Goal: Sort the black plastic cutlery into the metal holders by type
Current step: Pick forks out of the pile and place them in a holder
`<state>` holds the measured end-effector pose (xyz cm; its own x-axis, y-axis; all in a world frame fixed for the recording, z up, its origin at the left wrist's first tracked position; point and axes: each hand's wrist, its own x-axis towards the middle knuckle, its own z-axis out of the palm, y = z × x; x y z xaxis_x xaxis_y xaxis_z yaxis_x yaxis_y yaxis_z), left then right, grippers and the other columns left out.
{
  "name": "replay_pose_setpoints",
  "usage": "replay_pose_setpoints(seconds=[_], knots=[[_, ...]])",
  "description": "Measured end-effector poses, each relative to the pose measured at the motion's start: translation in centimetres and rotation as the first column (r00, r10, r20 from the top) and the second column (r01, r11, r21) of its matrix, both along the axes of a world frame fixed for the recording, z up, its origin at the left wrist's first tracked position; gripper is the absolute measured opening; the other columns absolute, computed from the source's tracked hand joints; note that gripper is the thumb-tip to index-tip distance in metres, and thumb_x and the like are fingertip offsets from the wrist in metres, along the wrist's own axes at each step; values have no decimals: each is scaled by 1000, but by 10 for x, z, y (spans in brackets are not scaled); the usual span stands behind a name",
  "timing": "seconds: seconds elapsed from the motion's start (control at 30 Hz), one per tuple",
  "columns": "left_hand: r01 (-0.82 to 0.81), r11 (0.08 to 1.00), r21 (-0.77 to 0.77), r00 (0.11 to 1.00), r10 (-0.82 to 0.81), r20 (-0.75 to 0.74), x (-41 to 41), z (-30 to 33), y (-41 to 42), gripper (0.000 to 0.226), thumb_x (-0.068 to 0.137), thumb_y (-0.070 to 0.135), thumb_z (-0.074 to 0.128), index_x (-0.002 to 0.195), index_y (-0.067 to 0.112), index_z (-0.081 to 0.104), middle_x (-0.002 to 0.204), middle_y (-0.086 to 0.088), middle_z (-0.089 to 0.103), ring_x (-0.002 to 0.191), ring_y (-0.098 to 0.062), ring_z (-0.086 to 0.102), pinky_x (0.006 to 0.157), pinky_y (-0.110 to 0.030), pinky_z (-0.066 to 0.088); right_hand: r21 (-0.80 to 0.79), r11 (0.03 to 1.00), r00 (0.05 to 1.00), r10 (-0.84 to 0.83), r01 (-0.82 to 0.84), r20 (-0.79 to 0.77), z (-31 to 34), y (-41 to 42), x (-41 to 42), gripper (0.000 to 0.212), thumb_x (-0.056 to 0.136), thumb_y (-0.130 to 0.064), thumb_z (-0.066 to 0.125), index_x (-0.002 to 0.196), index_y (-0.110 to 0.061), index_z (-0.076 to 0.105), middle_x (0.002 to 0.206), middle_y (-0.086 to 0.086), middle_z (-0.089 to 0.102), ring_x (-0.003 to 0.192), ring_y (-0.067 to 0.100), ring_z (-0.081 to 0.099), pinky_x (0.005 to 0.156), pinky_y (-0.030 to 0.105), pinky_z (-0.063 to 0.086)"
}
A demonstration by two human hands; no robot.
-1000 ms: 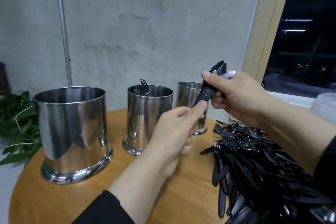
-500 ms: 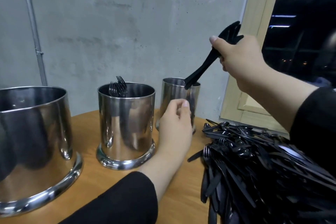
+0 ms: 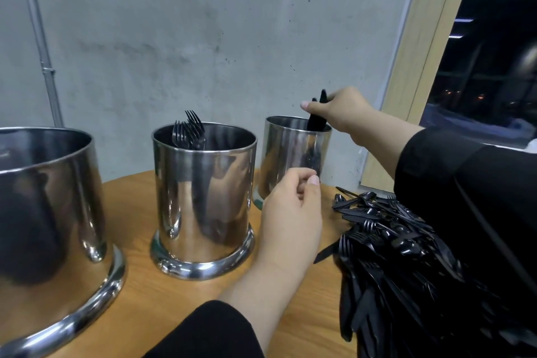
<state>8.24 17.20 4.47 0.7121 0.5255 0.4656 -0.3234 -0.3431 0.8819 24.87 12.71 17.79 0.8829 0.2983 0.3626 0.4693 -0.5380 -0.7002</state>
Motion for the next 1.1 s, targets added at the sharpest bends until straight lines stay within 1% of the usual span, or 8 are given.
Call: replay_pose_setpoints(seconds=[0.1,0.2,0.3,0.43,0.6,0.7,0.83,1.1], knots=[[11,1000,-10,1000,-11,1,-2,1,-2,13,105,27,51,103,35,62,98,12,70,92,0,62,73,-9,44,-67,998,1000,5,-4,13,0,-10,-5,68,81,-61,75,116,-3,68,100,11,66,82,22,58,67,31,43],[27,999,35,1000,-27,-8,-7,4,-4,14,105,26,51,105,31,65,98,12,70,91,-3,63,76,-20,48,-63,998,995,-25,31,101,3,-30,-19,71,84,-67,67,122,-7,65,115,8,66,101,24,60,81,33,43],[40,992,121,999,-38,-19,-11,7,-9,14,105,25,52,105,27,66,95,12,70,91,-3,63,76,-19,46,-68,995,966,-55,75,251,2,-62,-52,59,90,-64,59,115,-11,69,107,3,68,97,20,63,77,29,43],[101,938,331,991,-64,-120,-16,5,-23,17,105,29,53,99,25,68,86,10,69,84,-4,61,71,-21,45,-233,968,945,-16,96,326,-21,-126,-112,35,94,-57,59,99,-24,70,83,-12,64,70,1,57,59,22,39],[172,785,595,968,-23,-250,-25,2,-43,21,102,37,55,102,24,72,96,7,72,92,-15,63,84,-33,50,-432,899,978,22,72,209,-76,-204,-179,31,88,-60,57,92,-32,71,79,-15,67,76,1,61,67,27,47],[170,699,695,950,72,-304,-32,6,-47,24,101,46,55,101,27,70,98,8,71,92,-17,64,80,-34,52,-452,888,966,36,86,254,-107,-231,-204,30,87,-58,57,96,-32,70,87,-17,65,80,-1,59,74,26,47],[166,638,752,902,211,-378,-35,9,-43,34,97,59,54,90,29,67,86,7,67,89,-23,63,80,-37,54,-427,896,946,29,119,324,-126,-243,-217,41,84,-61,54,106,-30,69,98,-15,57,92,9,58,85,34,50],[226,635,738,841,255,-477,-34,-6,-53,48,87,72,59,82,26,68,70,5,65,69,-13,62,58,-29,44,-512,856,951,91,77,295,-141,-238,-223,37,83,-67,51,90,-33,62,84,-15,46,80,8,49,74,32,46]])
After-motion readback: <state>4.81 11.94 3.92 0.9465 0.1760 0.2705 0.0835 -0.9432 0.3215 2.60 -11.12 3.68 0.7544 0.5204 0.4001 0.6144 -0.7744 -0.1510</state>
